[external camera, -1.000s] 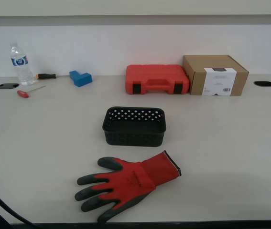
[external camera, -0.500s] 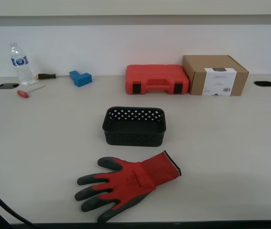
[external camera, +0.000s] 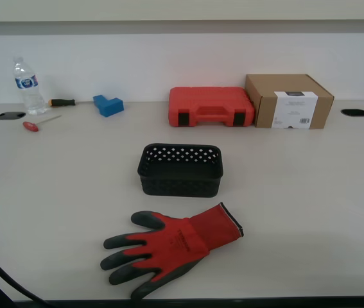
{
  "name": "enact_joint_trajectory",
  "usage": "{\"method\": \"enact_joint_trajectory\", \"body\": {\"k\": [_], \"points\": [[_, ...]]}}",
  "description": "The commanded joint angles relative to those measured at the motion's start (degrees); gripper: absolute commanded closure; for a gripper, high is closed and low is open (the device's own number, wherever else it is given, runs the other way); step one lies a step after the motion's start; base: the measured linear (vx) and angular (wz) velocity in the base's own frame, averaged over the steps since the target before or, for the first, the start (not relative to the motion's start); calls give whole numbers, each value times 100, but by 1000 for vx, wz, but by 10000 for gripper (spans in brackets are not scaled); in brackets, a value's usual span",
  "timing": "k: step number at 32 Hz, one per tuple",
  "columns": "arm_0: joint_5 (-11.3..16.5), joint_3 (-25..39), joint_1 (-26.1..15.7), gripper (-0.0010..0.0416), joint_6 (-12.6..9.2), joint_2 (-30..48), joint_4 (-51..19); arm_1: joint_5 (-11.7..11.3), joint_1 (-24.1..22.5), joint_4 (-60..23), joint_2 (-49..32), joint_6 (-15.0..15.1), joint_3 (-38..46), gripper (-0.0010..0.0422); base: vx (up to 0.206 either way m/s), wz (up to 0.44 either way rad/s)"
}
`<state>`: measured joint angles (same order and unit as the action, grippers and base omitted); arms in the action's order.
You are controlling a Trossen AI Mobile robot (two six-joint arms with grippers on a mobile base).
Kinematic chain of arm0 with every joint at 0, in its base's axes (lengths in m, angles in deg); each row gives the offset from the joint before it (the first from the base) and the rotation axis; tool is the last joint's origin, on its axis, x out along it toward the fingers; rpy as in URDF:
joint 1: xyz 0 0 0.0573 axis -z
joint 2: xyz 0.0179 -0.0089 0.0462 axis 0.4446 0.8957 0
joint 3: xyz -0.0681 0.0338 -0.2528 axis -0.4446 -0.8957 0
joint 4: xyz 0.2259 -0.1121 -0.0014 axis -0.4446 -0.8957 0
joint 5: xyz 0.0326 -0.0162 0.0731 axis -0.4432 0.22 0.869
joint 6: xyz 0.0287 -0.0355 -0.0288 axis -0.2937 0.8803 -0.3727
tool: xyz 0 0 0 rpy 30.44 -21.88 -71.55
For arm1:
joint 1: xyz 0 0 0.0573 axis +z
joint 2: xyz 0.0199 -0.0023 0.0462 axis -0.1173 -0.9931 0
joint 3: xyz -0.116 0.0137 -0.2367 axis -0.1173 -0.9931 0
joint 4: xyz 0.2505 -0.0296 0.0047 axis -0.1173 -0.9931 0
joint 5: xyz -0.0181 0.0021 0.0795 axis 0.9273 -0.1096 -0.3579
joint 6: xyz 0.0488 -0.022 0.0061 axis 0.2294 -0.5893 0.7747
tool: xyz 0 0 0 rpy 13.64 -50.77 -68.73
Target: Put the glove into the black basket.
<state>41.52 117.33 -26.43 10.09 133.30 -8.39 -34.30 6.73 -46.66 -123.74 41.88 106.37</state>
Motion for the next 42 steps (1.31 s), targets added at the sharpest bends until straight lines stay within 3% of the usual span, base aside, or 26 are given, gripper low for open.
{"method": "enact_joint_trajectory", "body": {"k": [1,6,9,16,19,26,28,35,39,42], "points": [[-4,7,-2,405,-13,0,15,-4,2,22,-2,4,4,412,0,0],[201,22,-15,405,-164,-44,-358,-7,0,22,-2,4,4,412,0,0],[459,293,-42,405,-321,-44,-1447,-4,2,22,-2,4,4,412,0,0],[1397,1191,-50,405,-321,-42,-3705,-4,0,22,-2,4,4,412,0,0],[1668,1676,-101,405,-315,-42,-4647,-7,2,22,-2,4,4,412,0,0],[1781,2485,-579,405,-330,-42,-6177,-7,2,22,-2,2,4,412,0,0],[1781,2570,-879,405,-463,-42,-6472,-4,0,22,-2,4,4,412,0,0],[1777,2433,-1838,405,-870,146,-6738,-7,2,20,-2,4,4,412,0,0],[1569,2435,-2409,405,-1049,734,-6891,-4,0,20,-2,4,4,412,0,0],[1567,2441,-2627,405,-1204,1189,-6885,-7,2,22,-2,4,4,412,0,0]]}}
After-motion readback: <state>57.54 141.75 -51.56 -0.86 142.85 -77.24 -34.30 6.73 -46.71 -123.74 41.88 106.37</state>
